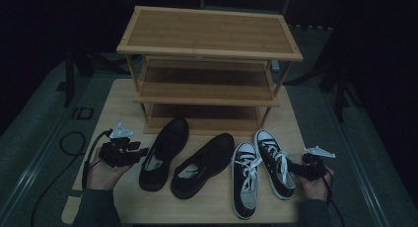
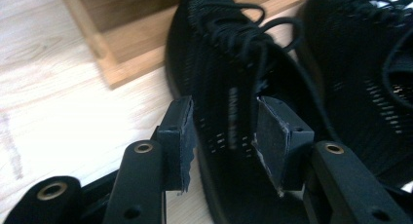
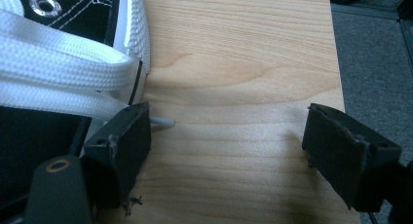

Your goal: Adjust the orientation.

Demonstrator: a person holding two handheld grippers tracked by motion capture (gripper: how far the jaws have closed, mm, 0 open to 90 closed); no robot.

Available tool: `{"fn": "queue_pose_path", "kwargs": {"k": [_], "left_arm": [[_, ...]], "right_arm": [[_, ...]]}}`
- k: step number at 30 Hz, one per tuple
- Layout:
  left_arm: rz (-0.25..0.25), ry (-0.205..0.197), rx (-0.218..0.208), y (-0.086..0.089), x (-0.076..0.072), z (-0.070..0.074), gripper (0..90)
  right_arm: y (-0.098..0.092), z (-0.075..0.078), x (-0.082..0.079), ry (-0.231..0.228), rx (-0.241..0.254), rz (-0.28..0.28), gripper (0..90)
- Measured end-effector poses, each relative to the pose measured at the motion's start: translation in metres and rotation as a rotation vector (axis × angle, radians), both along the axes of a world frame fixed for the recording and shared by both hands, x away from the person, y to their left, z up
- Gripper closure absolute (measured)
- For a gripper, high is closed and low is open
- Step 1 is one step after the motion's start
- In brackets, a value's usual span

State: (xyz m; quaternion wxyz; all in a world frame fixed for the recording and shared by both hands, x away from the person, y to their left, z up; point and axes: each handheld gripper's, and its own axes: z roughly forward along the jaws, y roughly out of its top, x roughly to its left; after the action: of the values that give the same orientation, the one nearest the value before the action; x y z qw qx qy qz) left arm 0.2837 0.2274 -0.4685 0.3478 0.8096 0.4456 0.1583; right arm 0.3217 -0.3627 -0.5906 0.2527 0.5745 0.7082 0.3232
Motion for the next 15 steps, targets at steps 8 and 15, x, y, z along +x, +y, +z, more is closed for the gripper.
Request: {"fn": "queue_pose_path", "kwargs": {"k": [8,15], "left_arm": [[-0.015,0.012,0.031,-0.011,0.004,-0.004,58.3],[-0.023,0.039,0.056,-0.018,0.011,-0.013,60.6]], "right_arm": [[0.000,0.000,0.000,-0.004,0.001,0.007,20.6],[0.001,0.000,-0.001,-0.010,0.005,0.016,22.6]]}}
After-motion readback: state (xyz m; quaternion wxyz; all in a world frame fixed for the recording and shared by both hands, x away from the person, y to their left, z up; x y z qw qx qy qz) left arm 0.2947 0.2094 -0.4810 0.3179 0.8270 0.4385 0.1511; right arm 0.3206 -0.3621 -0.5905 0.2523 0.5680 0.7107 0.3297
